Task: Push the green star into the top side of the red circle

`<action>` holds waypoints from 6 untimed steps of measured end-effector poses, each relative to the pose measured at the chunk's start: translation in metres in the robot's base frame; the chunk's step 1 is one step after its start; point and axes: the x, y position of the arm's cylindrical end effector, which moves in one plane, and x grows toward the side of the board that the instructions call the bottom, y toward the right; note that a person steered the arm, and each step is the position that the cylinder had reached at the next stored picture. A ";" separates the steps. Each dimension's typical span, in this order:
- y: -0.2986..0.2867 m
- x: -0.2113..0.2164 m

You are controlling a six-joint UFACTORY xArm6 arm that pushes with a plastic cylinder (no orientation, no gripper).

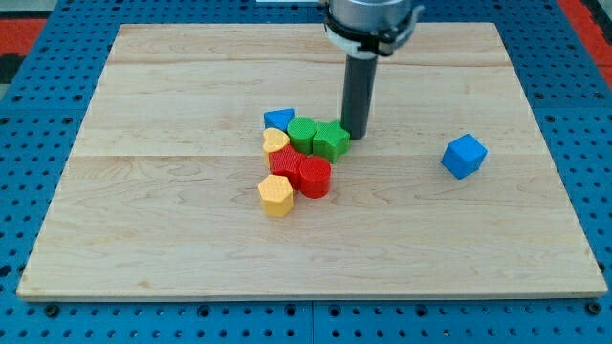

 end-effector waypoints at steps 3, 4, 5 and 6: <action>-0.005 0.000; -0.005 0.022; -0.005 0.004; -0.018 -0.009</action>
